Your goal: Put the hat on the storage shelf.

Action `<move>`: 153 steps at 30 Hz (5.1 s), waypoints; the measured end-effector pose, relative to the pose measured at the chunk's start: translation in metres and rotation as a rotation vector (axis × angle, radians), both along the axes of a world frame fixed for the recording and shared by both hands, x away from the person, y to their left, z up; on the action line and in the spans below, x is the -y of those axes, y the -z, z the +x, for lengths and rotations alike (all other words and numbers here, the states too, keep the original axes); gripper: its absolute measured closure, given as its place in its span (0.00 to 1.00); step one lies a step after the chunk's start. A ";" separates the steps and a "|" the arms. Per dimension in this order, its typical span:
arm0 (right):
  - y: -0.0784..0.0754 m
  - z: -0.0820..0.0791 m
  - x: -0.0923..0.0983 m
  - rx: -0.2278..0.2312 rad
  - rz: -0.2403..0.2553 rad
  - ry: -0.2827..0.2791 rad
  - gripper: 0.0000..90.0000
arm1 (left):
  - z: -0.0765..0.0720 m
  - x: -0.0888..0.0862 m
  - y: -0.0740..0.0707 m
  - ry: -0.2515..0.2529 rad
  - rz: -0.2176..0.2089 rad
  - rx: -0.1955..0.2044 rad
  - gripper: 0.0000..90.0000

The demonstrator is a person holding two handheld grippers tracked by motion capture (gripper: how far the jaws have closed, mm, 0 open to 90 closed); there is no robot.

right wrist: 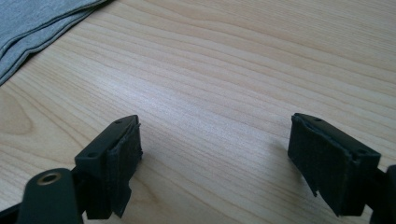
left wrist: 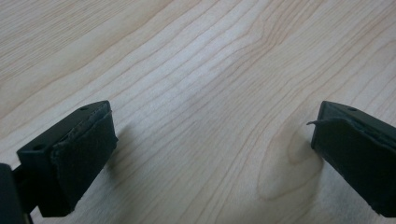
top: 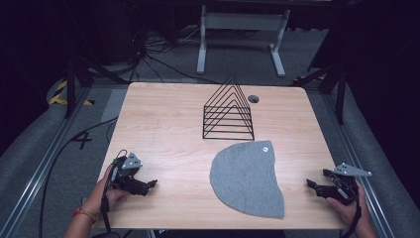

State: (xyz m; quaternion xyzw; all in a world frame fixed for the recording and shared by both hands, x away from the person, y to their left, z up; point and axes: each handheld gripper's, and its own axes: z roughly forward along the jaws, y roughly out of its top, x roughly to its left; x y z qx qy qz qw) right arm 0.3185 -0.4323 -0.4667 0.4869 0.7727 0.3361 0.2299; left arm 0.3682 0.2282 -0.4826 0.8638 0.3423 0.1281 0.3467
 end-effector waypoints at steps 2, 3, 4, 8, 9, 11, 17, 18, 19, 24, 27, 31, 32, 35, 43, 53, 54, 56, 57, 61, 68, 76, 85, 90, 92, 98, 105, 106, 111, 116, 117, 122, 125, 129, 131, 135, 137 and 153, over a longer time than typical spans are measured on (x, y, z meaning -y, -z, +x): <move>0.000 0.000 0.000 0.003 0.003 0.001 0.19 | 0.001 0.002 -0.001 0.000 0.004 -0.004 0.00; 0.000 0.000 0.000 0.003 0.002 -0.002 0.19 | 0.001 0.003 0.000 0.000 0.002 0.000 0.00; 0.000 0.000 0.000 0.003 0.002 -0.002 0.19 | 0.001 0.003 0.000 -0.001 0.001 0.001 0.00; 0.000 0.000 0.000 0.003 0.002 -0.002 0.19 | 0.001 0.004 -0.001 -0.006 0.004 -0.002 0.00; 0.000 0.001 0.000 0.003 0.001 -0.002 0.19 | 0.000 0.005 -0.002 -0.005 0.010 -0.014 0.01; 0.000 0.001 0.000 0.002 -0.003 -0.007 0.19 | 0.000 0.005 -0.001 0.003 0.006 -0.006 0.02; 0.000 0.002 -0.001 0.000 0.001 -0.009 0.20 | 0.002 0.009 -0.006 0.040 0.021 -0.021 0.09; 0.000 0.003 -0.002 0.000 -0.001 -0.011 0.20 | 0.002 0.010 -0.007 0.052 0.031 -0.025 0.11; 0.000 0.003 -0.002 0.000 -0.004 -0.011 0.21 | 0.003 0.011 -0.007 0.057 0.022 -0.021 0.14; -0.004 0.004 -0.004 -0.023 -0.016 -0.037 0.31 | 0.004 0.024 -0.012 0.132 0.022 -0.034 0.25; -0.008 0.005 -0.007 -0.036 -0.029 -0.057 0.42 | 0.002 0.037 -0.014 0.166 0.047 -0.014 0.28; -0.010 0.004 -0.021 -0.026 -0.006 -0.154 0.56 | -0.002 0.054 -0.015 0.224 0.062 0.007 0.31; -0.012 0.004 -0.026 -0.024 -0.016 -0.178 0.62 | -0.002 0.058 -0.016 0.248 0.072 0.023 0.32; -0.018 0.004 -0.041 -0.013 -0.019 -0.238 0.68 | 0.000 0.060 -0.023 0.277 0.014 0.008 0.33; -0.045 0.002 -0.072 0.032 0.015 -0.356 0.77 | 0.006 0.073 -0.051 0.312 -0.074 0.015 0.32; -0.042 0.003 -0.106 0.002 -0.034 -0.473 0.92 | -0.012 0.159 -0.047 0.523 -0.093 0.027 0.37; -0.041 0.003 -0.109 -0.006 -0.038 -0.484 0.93 | -0.014 0.168 -0.044 0.544 -0.094 0.024 0.37; -0.039 0.002 -0.112 -0.015 -0.042 -0.492 0.93 | -0.017 0.181 -0.040 0.567 -0.091 0.025 0.38; -0.036 0.002 -0.115 -0.023 -0.046 -0.506 0.94 | -0.019 0.190 -0.037 0.579 -0.078 0.026 0.39; -0.026 -0.002 -0.123 -0.053 -0.049 -0.540 0.96 | -0.026 0.219 -0.030 0.639 -0.074 0.015 0.46; -0.015 -0.007 -0.137 -0.091 -0.084 -0.589 0.97 | -0.027 0.239 -0.014 0.617 -0.048 0.004 0.59; -0.012 -0.014 -0.147 -0.106 -0.059 -0.609 0.99 | -0.022 0.224 -0.016 0.580 -0.004 0.014 0.64; -0.014 -0.024 -0.191 -0.130 -0.066 -0.687 0.94 | 0.001 0.184 -0.018 0.457 0.008 0.009 0.60; -0.031 -0.007 -0.188 -0.058 -0.064 -0.663 0.95 | 0.014 0.172 -0.018 0.387 0.020 0.017 0.55; -0.041 0.010 -0.178 -0.008 -0.080 -0.608 0.95 | 0.013 0.172 -0.019 0.385 0.013 0.011 0.54; -0.046 0.064 -0.146 0.020 -0.122 -0.444 0.96 | -0.010 0.191 -0.031 0.467 -0.035 0.038 0.50; -0.029 0.096 -0.128 -0.025 -0.175 -0.354 0.96 | -0.035 0.229 -0.026 0.591 -0.047 0.008 0.51; -0.028 0.096 -0.128 -0.032 -0.162 -0.354 0.96 | -0.037 0.231 -0.023 0.586 -0.041 -0.004 0.50; -0.020 0.094 -0.132 -0.049 -0.203 -0.377 0.96 | -0.037 0.229 -0.015 0.584 -0.027 -0.012 0.51; -0.019 0.086 -0.129 -0.070 -0.178 -0.386 0.98 | -0.031 0.210 -0.016 0.537 -0.015 -0.014 0.52; -0.019 0.081 -0.130 -0.073 -0.185 -0.398 0.99 | -0.029 0.205 -0.016 0.529 -0.006 -0.011 0.52; -0.020 0.049 -0.134 -0.109 -0.176 -0.444 0.99 | -0.021 0.175 -0.017 0.440 0.022 0.003 0.52; -0.020 0.025 -0.142 -0.133 -0.159 -0.464 0.99 | -0.012 0.156 -0.016 0.363 0.009 0.001 0.49; -0.019 0.002 -0.153 -0.139 -0.136 -0.479 0.99 | 0.001 0.142 -0.014 0.291 -0.020 0.000 0.50; -0.019 -0.005 -0.158 -0.151 -0.126 -0.499 0.99 | 0.006 0.139 -0.014 0.280 -0.011 0.008 0.50; -0.019 -0.015 -0.170 -0.168 -0.126 -0.553 0.94 | 0.018 0.132 -0.012 0.264 -0.040 0.019 0.50; -0.024 -0.015 -0.176 -0.150 -0.149 -0.561 0.91 | 0.023 0.132 -0.012 0.242 -0.046 0.009 0.49; -0.026 0.094 -0.195 -0.113 -0.092 -0.453 0.51 | 0.045 0.110 -0.015 0.064 -0.038 -0.043 0.33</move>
